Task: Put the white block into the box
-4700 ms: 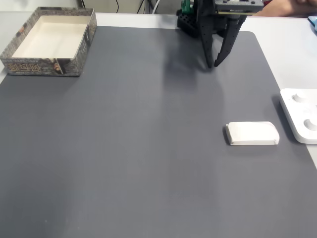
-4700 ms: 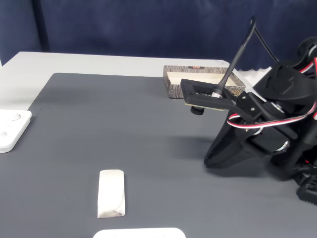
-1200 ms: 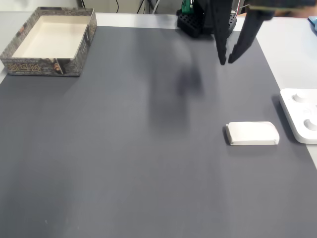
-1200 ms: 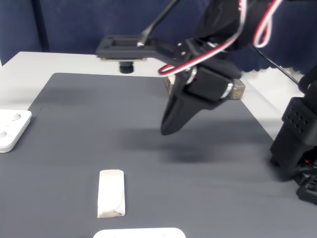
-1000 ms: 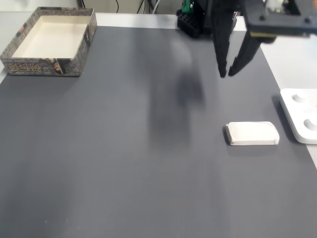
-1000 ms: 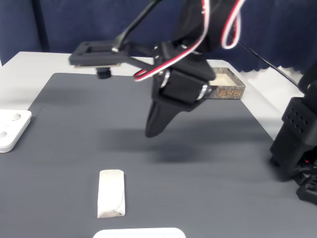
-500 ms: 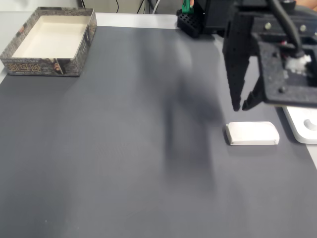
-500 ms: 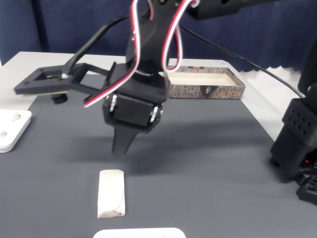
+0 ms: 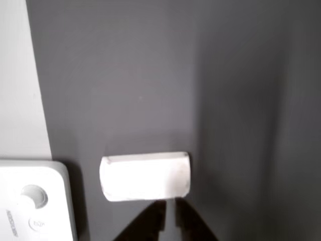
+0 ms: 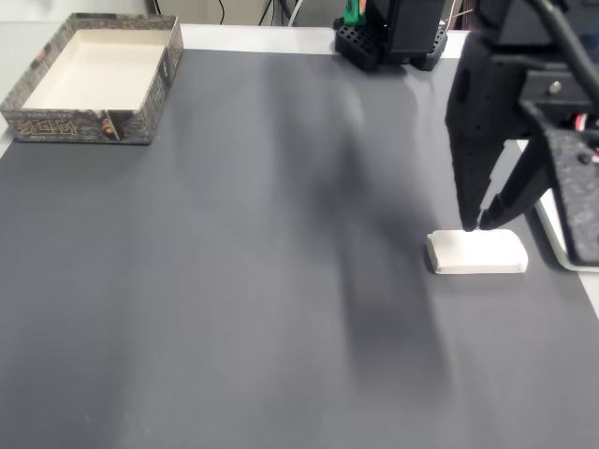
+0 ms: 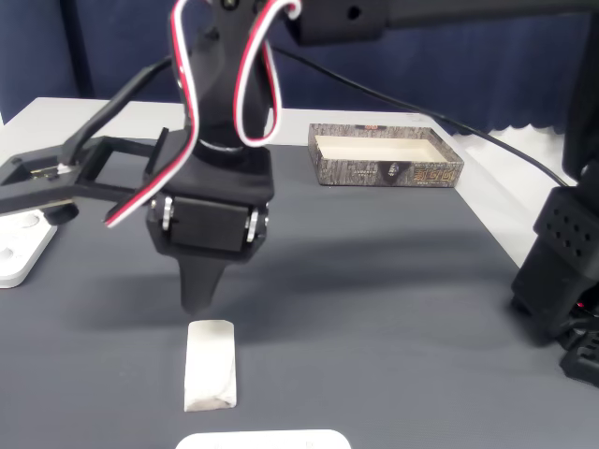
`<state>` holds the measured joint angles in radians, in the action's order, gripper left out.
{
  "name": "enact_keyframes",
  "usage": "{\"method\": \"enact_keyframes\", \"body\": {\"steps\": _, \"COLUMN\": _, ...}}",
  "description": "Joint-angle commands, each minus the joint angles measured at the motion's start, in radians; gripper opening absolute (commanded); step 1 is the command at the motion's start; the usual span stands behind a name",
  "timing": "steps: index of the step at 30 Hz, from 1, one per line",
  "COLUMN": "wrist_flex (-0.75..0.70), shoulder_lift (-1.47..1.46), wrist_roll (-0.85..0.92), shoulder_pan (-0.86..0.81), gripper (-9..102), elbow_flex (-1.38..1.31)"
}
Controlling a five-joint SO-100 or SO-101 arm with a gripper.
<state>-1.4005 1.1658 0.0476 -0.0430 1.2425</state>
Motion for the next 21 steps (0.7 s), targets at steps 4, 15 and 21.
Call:
{"method": "enact_keyframes", "body": {"steps": 4, "wrist_flex": -0.020, "shoulder_lift": 0.002, "wrist_roll": -0.021, "shoulder_pan": 0.037, "gripper": -2, "elbow_flex": -0.075}}
{"method": "enact_keyframes", "body": {"steps": 15, "wrist_flex": -0.071, "shoulder_lift": -0.037, "wrist_roll": -0.041, "shoulder_pan": 0.043, "gripper": -2, "elbow_flex": -0.127}}
{"method": "enact_keyframes", "body": {"steps": 21, "wrist_flex": -0.071, "shoulder_lift": -0.040, "wrist_roll": -0.215, "shoulder_pan": 0.048, "gripper": -2, "elbow_flex": -0.143}}
